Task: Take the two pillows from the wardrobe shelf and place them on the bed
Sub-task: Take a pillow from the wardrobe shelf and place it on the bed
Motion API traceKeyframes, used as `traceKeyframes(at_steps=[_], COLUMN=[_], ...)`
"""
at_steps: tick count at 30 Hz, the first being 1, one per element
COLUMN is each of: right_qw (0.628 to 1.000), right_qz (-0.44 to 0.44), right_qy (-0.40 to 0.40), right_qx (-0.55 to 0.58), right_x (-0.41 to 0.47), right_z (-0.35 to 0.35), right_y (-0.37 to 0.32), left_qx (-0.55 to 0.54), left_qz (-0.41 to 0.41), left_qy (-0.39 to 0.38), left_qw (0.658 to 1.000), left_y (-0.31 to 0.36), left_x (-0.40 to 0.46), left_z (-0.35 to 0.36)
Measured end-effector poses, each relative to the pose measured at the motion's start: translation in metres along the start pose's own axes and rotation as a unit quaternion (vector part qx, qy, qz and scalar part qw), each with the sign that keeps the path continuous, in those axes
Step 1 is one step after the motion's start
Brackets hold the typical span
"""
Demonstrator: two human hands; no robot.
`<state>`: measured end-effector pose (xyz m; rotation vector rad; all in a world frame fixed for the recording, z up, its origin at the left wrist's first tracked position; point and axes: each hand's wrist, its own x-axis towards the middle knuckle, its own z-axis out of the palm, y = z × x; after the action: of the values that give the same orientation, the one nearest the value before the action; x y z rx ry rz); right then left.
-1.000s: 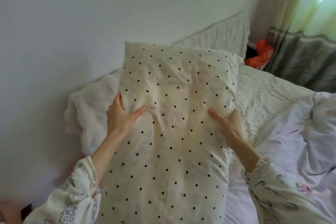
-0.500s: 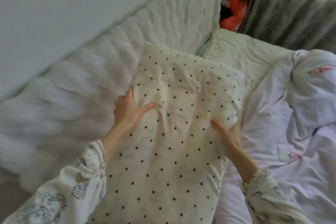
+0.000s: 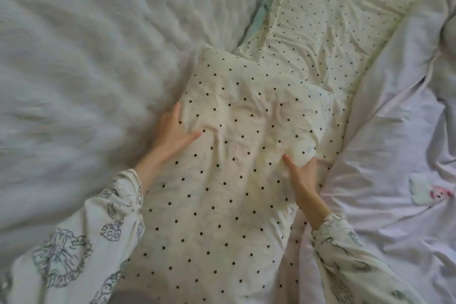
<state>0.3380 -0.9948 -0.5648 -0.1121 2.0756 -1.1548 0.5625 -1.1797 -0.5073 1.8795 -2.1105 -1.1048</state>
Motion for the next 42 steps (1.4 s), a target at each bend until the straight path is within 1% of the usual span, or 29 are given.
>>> traceKeyframes(at_steps=[3, 5, 8, 9, 11, 14, 16, 17, 21, 24, 25, 27, 29, 30, 31, 32, 34, 36, 37, 39, 41, 42], right_qw=[0.995, 0.995, 0.993, 0.992, 0.992, 0.992, 0.985, 0.984, 0.986, 0.986, 0.985, 0.98, 0.976, 0.977, 0.979, 0.981, 0.986, 0.991, 0.994, 0.997, 0.999, 1.0], right_qz=[0.015, 0.0, -0.007, -0.002, 0.02, 0.102, 0.139, 0.14, 0.102, 0.083, 0.084, 0.096, 0.105, 0.103, 0.1, 0.097, 0.095, 0.089, 0.081, 0.065, 0.032, 0.02], right_qy=[-0.018, -0.041, -0.038, -0.038, -0.051, -0.079, -0.084, -0.084, -0.092, -0.079, -0.081, -0.099, -0.119, -0.122, -0.121, -0.119, -0.11, -0.088, -0.071, -0.038, -0.015, -0.006], right_qx=[-0.092, -0.096, -0.112, -0.119, -0.113, 0.0, 0.05, 0.067, 0.097, 0.117, 0.125, 0.141, 0.148, 0.143, 0.132, 0.117, 0.08, 0.04, 0.021, -0.007, -0.013, -0.015], right_x=[0.004, 0.001, -0.001, 0.0, 0.002, 0.007, 0.007, 0.005, -0.012, -0.023, -0.024, -0.029, -0.032, -0.032, -0.034, -0.034, -0.03, -0.023, -0.017, -0.001, 0.022, 0.036], right_z=[0.007, 0.009, 0.008, 0.007, 0.007, 0.01, 0.01, 0.01, 0.016, 0.024, 0.028, 0.038, 0.051, 0.058, 0.062, 0.065, 0.064, 0.056, 0.052, 0.045, 0.044, 0.046], right_y=[0.032, 0.052, 0.071, 0.076, 0.082, 0.082, 0.077, 0.075, 0.062, 0.047, 0.044, 0.041, 0.044, 0.047, 0.05, 0.052, 0.054, 0.053, 0.051, 0.04, 0.022, 0.012], left_qx=[0.015, 0.037, 0.038, 0.015, -0.067, -0.152, -0.16, -0.151, -0.033, 0.006, 0.02, 0.051, 0.067, 0.073, 0.082, 0.096, 0.115, 0.14, 0.17, 0.258, 0.291, 0.296], left_qz=[-0.021, -0.057, -0.104, -0.119, -0.143, -0.173, -0.132, -0.108, -0.043, -0.005, 0.005, 0.021, 0.018, 0.011, -0.002, -0.02, -0.059, -0.069, -0.053, 0.022, 0.105, 0.13], left_qy=[-0.044, -0.065, -0.088, -0.099, -0.121, -0.125, -0.111, -0.101, -0.053, -0.039, -0.026, 0.024, 0.084, 0.102, 0.105, 0.093, 0.046, 0.027, 0.036, 0.072, 0.099, 0.103], left_qw=[0.999, 0.996, 0.99, 0.988, 0.98, 0.965, 0.972, 0.977, 0.997, 0.999, 0.999, 0.998, 0.994, 0.992, 0.991, 0.991, 0.99, 0.987, 0.983, 0.963, 0.946, 0.941], left_y=[-0.035, -0.06, -0.089, -0.094, -0.098, -0.094, -0.089, -0.085, -0.059, -0.036, -0.033, -0.034, -0.044, -0.051, -0.058, -0.065, -0.078, -0.079, -0.076, -0.062, -0.04, -0.027], left_x=[0.0, -0.004, -0.005, -0.004, 0.001, 0.003, 0.002, 0.0, -0.007, -0.007, -0.007, -0.007, -0.007, -0.007, -0.007, -0.007, -0.006, -0.001, 0.003, 0.017, 0.042, 0.058], left_z=[0.022, 0.029, 0.03, 0.029, 0.03, 0.032, 0.031, 0.028, 0.0, -0.023, -0.029, -0.036, -0.039, -0.038, -0.036, -0.032, -0.024, -0.021, -0.022, -0.023, -0.02, -0.016])
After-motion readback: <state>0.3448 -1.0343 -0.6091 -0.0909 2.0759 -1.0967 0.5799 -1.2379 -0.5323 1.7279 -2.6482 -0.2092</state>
